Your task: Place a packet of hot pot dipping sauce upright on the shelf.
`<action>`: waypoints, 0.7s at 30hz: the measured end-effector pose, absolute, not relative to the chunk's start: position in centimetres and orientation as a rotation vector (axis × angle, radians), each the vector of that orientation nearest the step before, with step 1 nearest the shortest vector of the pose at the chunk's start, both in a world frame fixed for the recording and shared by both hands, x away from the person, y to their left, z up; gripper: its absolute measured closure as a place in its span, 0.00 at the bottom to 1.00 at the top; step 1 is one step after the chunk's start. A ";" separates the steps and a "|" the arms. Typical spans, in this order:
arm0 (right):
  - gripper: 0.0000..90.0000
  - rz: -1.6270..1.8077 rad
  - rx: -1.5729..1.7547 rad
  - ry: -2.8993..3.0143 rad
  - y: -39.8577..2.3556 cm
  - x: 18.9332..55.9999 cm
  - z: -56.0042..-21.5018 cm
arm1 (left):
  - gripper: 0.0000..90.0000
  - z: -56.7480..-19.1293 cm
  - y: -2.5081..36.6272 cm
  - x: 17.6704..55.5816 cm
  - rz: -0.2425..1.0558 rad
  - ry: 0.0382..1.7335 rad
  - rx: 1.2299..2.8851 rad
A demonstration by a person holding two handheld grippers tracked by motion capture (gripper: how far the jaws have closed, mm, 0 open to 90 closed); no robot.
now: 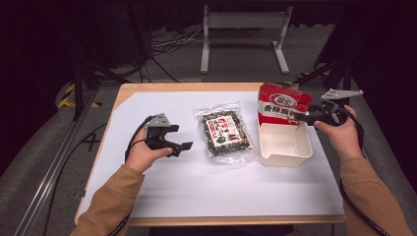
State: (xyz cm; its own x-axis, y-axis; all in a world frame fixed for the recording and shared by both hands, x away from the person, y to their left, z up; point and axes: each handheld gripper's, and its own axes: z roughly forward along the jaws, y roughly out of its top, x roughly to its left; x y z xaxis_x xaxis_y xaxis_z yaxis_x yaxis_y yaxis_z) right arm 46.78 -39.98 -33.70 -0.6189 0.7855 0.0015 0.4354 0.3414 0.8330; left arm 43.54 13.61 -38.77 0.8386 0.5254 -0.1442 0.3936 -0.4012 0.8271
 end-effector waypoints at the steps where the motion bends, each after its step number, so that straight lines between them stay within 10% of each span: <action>1: 0.42 1.163 1.077 2.205 -40.0 46.3 -33.5 | 0.13 -38.8 13.6 43.6 0.169 0.674 2.042; 15: 0.39 1.146 1.079 2.173 -39.6 42.0 -32.6 | 0.16 -39.3 13.3 44.1 0.228 0.638 2.094; 21: 0.46 1.158 1.009 2.196 -38.1 40.1 -32.1 | 0.35 -39.1 13.3 44.0 0.192 0.649 2.115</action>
